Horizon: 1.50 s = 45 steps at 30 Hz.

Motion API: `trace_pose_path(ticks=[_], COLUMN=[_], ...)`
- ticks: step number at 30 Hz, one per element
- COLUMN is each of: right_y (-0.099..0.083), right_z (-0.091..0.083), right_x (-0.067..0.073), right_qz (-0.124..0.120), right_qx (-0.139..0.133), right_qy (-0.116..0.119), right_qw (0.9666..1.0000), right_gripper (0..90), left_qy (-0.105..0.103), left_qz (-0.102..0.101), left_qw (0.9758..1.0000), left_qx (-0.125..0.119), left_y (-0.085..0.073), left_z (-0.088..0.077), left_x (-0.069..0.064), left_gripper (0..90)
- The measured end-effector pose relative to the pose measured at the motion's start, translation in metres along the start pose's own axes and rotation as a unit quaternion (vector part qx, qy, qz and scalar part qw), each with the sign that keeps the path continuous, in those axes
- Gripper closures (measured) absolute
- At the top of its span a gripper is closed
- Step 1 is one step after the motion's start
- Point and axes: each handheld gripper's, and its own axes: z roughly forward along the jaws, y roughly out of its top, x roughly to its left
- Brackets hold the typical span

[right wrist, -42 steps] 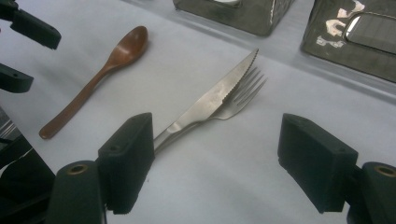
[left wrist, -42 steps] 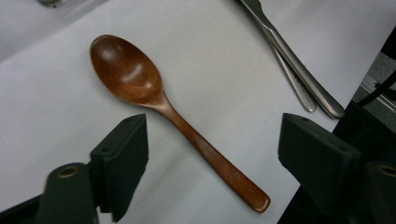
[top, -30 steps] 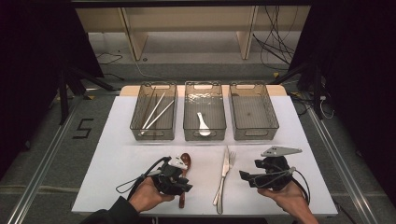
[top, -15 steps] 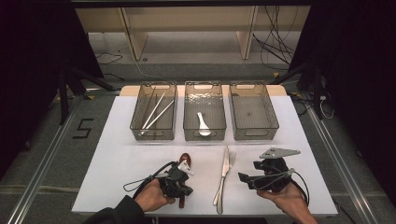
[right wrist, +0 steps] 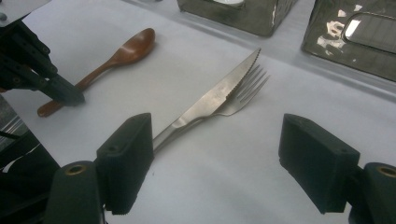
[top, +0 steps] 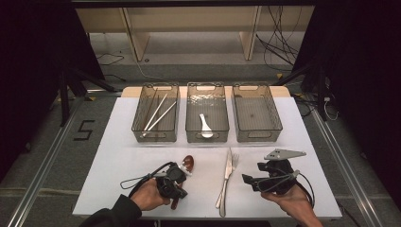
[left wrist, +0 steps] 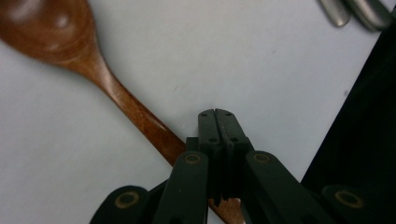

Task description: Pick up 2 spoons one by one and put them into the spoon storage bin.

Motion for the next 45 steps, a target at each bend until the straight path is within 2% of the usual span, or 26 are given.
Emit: trace_pose_path(ticks=[3, 6, 10, 11, 13, 15, 16, 20, 26, 29, 32, 34, 35, 36, 38, 40, 42, 45], right_y=[0.0, 0.0, 0.0, 0.0, 0.0, 0.0, 0.0, 0.001, 0.001, 0.001, 0.001, 0.001, 0.001, 0.001, 0.001, 0.001, 0.001, 0.001], right_z=[0.0, 0.0, 0.0, 0.0, 0.0, 0.001, 0.001, 0.001, 0.001, 0.001, 0.002, 0.002, 0.002, 0.003, 0.003, 0.003, 0.003, 0.003], right_x=[0.0, 0.0, 0.0, 0.0, 0.0, 0.0, 0.0, -0.001, -0.002, -0.002, -0.001, -0.001, -0.001, -0.001, -0.001, -0.001, -0.001, -0.001], right_qz=[0.0, -0.001, -0.002, -0.001, -0.001, -0.003, -0.003, -0.002, 0.0, 0.0, 0.001, 0.0, 0.0, 0.001, 0.0, -0.001, 0.0, 0.0], right_qx=[0.0, 0.0, 0.0, 0.0, 0.0, 0.002, 0.003, 0.004, 0.002, 0.002, 0.003, 0.004, 0.004, 0.004, 0.004, 0.005, 0.005, 0.005], right_qy=[0.0, 0.0, 0.0, 0.0, 0.0, 0.0, 0.0, 0.0, 0.0, 0.0, 0.002, 0.002, 0.002, 0.002, 0.003, 0.004, 0.004, 0.004], right_qw=[1.0, 1.0, 1.0, 1.0, 1.0, 1.0, 1.0, 1.0, 1.0, 1.0, 1.0, 1.0, 1.0, 1.0, 1.0, 1.0, 1.0, 1.0], right_gripper=[27.2, 27.2, 27.3, 27.3, 27.2, 27.3, 27.3, 27.3, 27.3, 27.3, 27.3, 27.4, 27.3, 27.4, 27.4, 27.5, 27.5, 27.5], left_qy=[0.008, 0.031, 0.045, 0.051, 0.047, 0.076, 0.082, 0.074, 0.066, 0.053, 0.059, 0.062, 0.063, 0.063, 0.063, 0.064, 0.065, 0.071], left_qz=[-0.003, -0.011, -0.035, -0.045, -0.062, -0.063, -0.065, -0.069, -0.062, -0.067, -0.08, -0.077, -0.083, -0.08, -0.08, -0.082, -0.079, -0.07], left_qw=[0.9999, 0.9992, 0.9981, 0.9975, 0.9969, 0.9951, 0.9945, 0.9949, 0.9954, 0.9957, 0.9944, 0.9946, 0.9941, 0.9945, 0.9948, 0.9946, 0.9947, 0.995], left_qx=[0.014, 0.022, 0.022, 0.019, 0.005, 0.007, 0.01, 0.008, -0.031, -0.035, -0.036, -0.031, -0.031, -0.022, -0.008, -0.007, -0.009, 0.0], left_y=[-0.003, -0.006, -0.015, -0.018, -0.02, -0.021, -0.022, -0.023, -0.016, -0.013, -0.008, -0.005, -0.003, -0.003, -0.003, -0.002, -0.001, 0.001], left_z=[-0.003, -0.008, -0.018, -0.021, -0.025, -0.027, -0.028, -0.027, -0.038, -0.039, -0.037, -0.034, -0.03, -0.028, -0.023, -0.02, -0.02, -0.017], left_x=[0.006, 0.013, 0.032, 0.038, 0.045, 0.05, 0.053, 0.056, 0.048, 0.048, 0.048, 0.048, 0.048, 0.049, 0.051, 0.052, 0.051, 0.051], left_gripper=[88.6, 88.7, 88.7, 88.7, 88.7, 88.6, 88.6, 88.5, 84.7, 73.4, 51.7, 45.0, 42.5, 40.6, 38.1, 37.4, 40.7, 51.1])
